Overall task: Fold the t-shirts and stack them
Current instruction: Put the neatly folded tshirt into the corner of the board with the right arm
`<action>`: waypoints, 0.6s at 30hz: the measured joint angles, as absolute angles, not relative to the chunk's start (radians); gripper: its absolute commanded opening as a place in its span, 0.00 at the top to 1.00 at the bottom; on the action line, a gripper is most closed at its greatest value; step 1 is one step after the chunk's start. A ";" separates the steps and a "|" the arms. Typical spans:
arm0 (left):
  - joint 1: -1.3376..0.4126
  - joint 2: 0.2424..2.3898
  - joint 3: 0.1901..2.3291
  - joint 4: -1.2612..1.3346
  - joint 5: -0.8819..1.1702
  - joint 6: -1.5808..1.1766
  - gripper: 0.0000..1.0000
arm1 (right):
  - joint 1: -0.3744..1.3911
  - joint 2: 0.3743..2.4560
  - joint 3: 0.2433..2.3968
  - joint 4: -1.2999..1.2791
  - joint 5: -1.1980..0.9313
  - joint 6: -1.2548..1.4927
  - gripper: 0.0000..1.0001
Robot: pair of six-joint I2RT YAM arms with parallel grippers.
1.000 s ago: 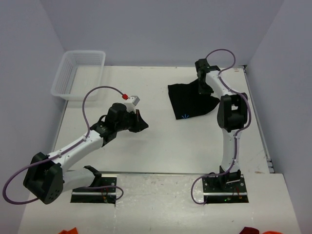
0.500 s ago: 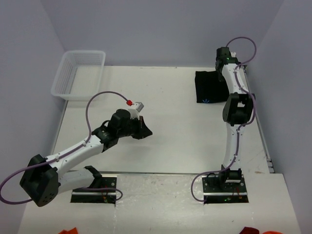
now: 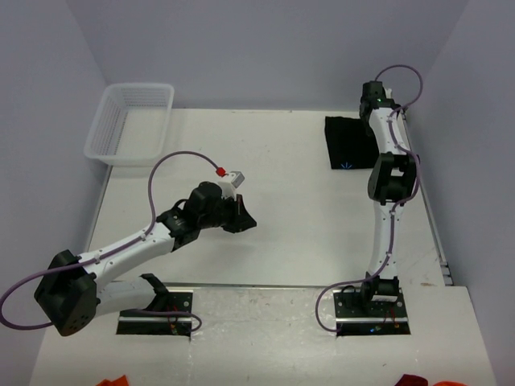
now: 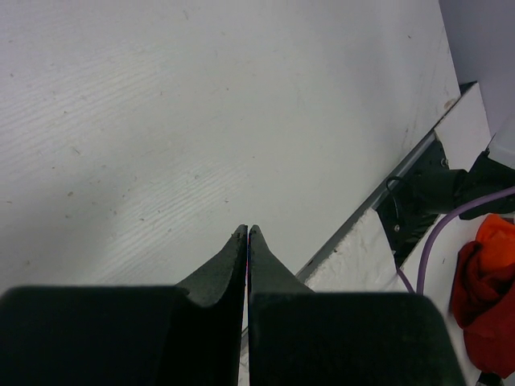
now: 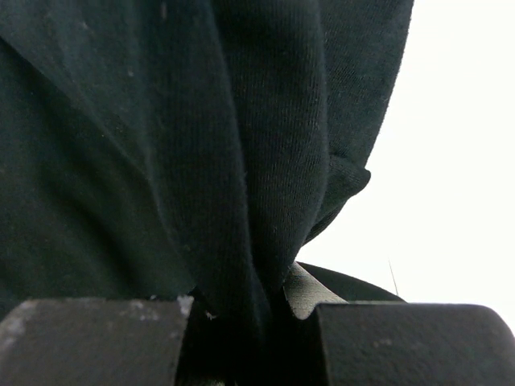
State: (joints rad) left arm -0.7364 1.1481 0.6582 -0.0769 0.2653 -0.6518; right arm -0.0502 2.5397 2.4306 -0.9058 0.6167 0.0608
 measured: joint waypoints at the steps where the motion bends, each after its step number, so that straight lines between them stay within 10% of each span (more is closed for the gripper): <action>1: -0.736 1.148 0.659 -0.077 0.265 -0.652 1.00 | -0.054 2.540 2.431 -0.902 0.617 0.059 1.00; 18: -0.736 1.148 0.664 -0.097 0.260 -0.649 1.00 | -0.094 2.548 2.472 -0.844 0.630 -0.019 1.00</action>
State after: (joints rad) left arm -0.7364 1.1481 0.6640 -0.0971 0.2604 -0.6491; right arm -0.0937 2.5481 2.4718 -0.8436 0.6304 -0.0189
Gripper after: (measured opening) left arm 0.002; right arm 0.109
